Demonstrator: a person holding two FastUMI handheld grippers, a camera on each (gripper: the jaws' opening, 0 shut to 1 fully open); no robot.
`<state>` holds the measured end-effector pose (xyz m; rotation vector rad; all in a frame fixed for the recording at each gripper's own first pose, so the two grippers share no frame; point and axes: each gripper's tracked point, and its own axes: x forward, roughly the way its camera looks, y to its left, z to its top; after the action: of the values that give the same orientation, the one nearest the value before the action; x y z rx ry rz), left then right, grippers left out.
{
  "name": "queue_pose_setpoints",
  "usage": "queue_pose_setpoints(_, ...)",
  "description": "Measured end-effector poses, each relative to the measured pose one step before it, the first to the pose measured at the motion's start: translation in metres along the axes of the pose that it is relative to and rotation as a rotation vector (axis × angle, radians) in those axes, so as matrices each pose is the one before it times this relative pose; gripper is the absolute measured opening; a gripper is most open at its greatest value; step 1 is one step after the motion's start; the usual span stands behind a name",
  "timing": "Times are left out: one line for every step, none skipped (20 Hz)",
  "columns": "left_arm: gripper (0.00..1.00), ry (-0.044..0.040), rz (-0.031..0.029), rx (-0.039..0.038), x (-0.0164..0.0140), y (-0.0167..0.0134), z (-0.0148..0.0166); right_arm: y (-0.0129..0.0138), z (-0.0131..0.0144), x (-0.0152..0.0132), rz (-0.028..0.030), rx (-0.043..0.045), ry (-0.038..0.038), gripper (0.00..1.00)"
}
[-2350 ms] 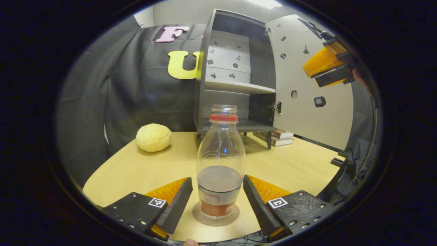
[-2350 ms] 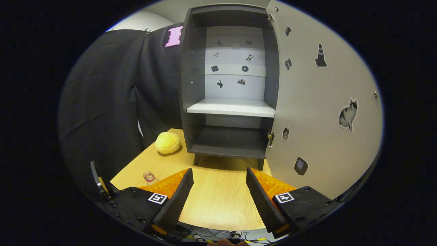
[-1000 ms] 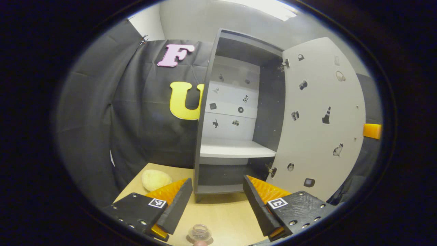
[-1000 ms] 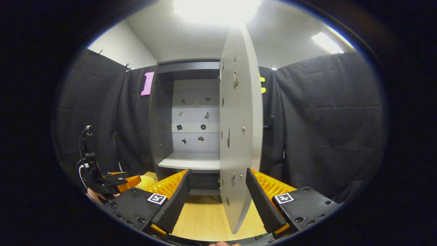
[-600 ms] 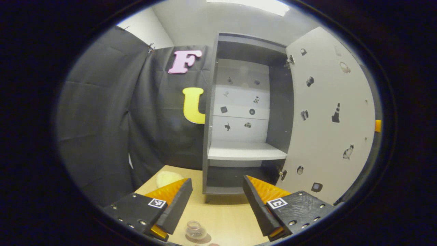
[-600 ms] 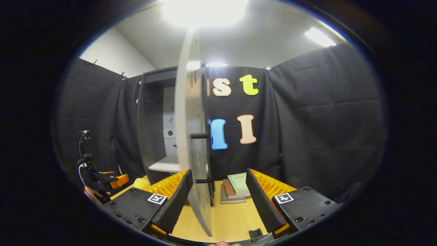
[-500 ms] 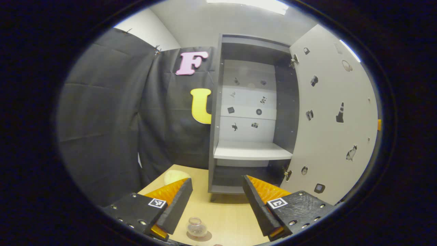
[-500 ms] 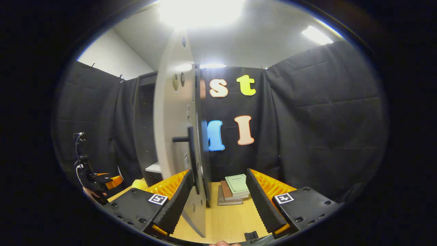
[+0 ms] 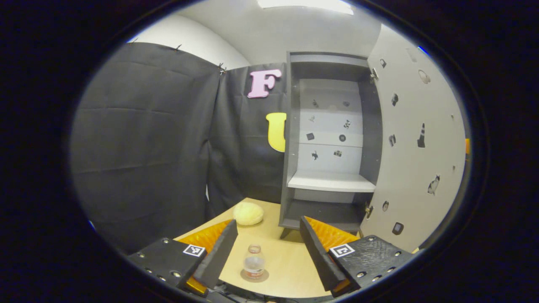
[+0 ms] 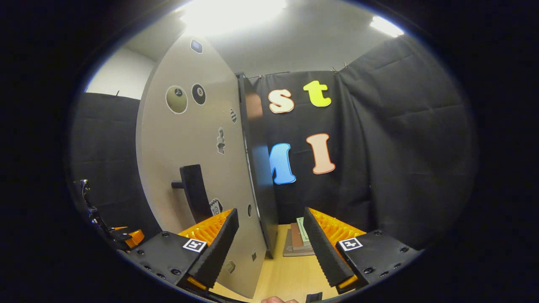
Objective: Open the cabinet door with the right hand, grasp the bottle in the cabinet with the left hand and place it on the coaster, then close the cabinet door with the right hand.
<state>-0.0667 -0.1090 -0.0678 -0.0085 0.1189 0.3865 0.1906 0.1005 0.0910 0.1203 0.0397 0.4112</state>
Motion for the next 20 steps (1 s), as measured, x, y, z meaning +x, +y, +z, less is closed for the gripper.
queue_pose_setpoints(0.89, 0.00414, 0.0194, 0.00986, -0.00254, 0.00678, -0.00014, 0.00059, -0.00112, -0.00143, 0.00059, -0.00544, 0.0042, 0.98)
queue_pose_setpoints(0.89, -0.00036, 0.00836, 0.00872, -0.00151, 0.00358, 0.00035, -0.00057, -0.00064, 0.00066, 0.00457, -0.00713, -0.00075, 0.98)
queue_pose_setpoints(0.89, -0.00181, 0.00622, 0.00606, -0.00157, 0.00403, 0.00245, 0.00111, -0.00102, -0.00276, 0.00087, -0.00004, 0.00501, 0.98)
queue_pose_setpoints(0.89, 0.00193, 0.00577, 0.00458, 0.00026, 0.00487, -0.00076, 0.00123, -0.00119, -0.00038, -0.00381, 0.01133, 0.00378, 0.98)
queue_pose_setpoints(0.89, 0.00512, 0.00117, 0.00154, 0.00236, 0.0054, -0.00094, 0.00118, -0.00057, -0.0014, -0.01312, 0.01688, 0.00486, 0.98)
queue_pose_setpoints(0.89, 0.00694, -0.00271, -0.00143, 0.00253, 0.00398, -0.00217, 0.002, 0.00212, -0.00196, -0.01224, 0.01055, -0.00837, 0.98)
queue_pose_setpoints(0.89, 0.00421, 0.00152, -0.0043, 0.00278, 0.00532, -0.00092, 0.00475, 0.00704, -0.00113, -0.01422, -0.0002, -0.01414, 0.98)
queue_pose_setpoints(0.89, 0.00485, 0.0012, -0.0079, 0.0035, 0.00692, -0.00035, 0.00293, 0.00448, 0.00028, -0.01851, -0.00977, -0.01308, 0.98)
queue_pose_setpoints(0.89, 0.00538, -0.00914, -0.01004, 0.00489, 0.00405, 0.00007, 0.00305, 0.00172, -0.00156, -0.01892, -0.01308, -0.01098, 0.98)
queue_pose_setpoints(0.94, 0.0067, -0.01342, -0.00889, 0.00402, 0.00251, -0.00103, 0.00501, -0.00101, -0.00196, -0.01905, -0.01446, -0.0009, 0.98)
queue_pose_setpoints(0.92, 0.00538, -0.01504, -0.00333, 0.00544, 0.00236, 0.00052, 0.00549, -0.00252, -0.00288, -0.01865, -0.00073, -0.0027, 0.98)
queue_pose_setpoints(0.92, 0.00295, -0.01526, 0.00162, 0.00653, 0.0026, -0.00105, 0.00708, -0.00304, -0.00168, -0.01534, 0.00777, 0.00583, 0.98)
queue_pose_setpoints(0.92, 0.00257, -0.01727, 0.00368, 0.00677, 0.00408, 0.00125, 0.00861, -0.00102, -0.00052, -0.00897, 0.01079, 0.00214, 0.98)
queue_pose_setpoints(0.89, 0.00109, -0.0172, 0.0038, 0.00487, 0.00438, 0.00057, 0.00962, -0.00257, -0.00098, -0.0078, 0.00955, 0.00619, 0.97)
queue_pose_setpoints(0.89, -0.00138, -0.01408, 0.00369, 0.00507, 0.00502, 0.00157, 0.00846, -0.00121, 0.0003, -0.01068, 0.01098, 0.0044, 0.97)
queue_pose_setpoints(0.89, -0.00378, -0.01126, 0.00166, 0.00528, 0.00624, 0.00165, 0.00873, -0.00159, 0.00003, -0.01028, 0.00797, -0.00004, 0.97)
queue_pose_setpoints(0.89, -0.00173, -0.01446, 0.00066, 0.00538, 0.00508, 0.00272, 0.00907, -0.00082, -0.00015, -0.00758, 0.00223, -0.00301, 0.98)
queue_pose_setpoints(0.89, -0.00299, -0.01067, 0.0033, 0.00278, 0.00688, 0.00131, 0.01018, -0.00151, -0.00014, -0.00681, -0.00072, -0.00441, 0.98)
queue_pose_setpoints(0.91, -0.00367, -0.00727, 0.00552, 0.00343, 0.007, 0.00178, 0.00992, -0.00152, 0.00071, -0.00677, -0.00223, -0.00093, 0.98)
queue_pose_setpoints(0.89, -0.00164, -0.00651, 0.00509, 0.00447, 0.00706, 0.00035, 0.00964, -0.00139, 0.00033, -0.00563, -0.00025, -0.00252, 0.98)
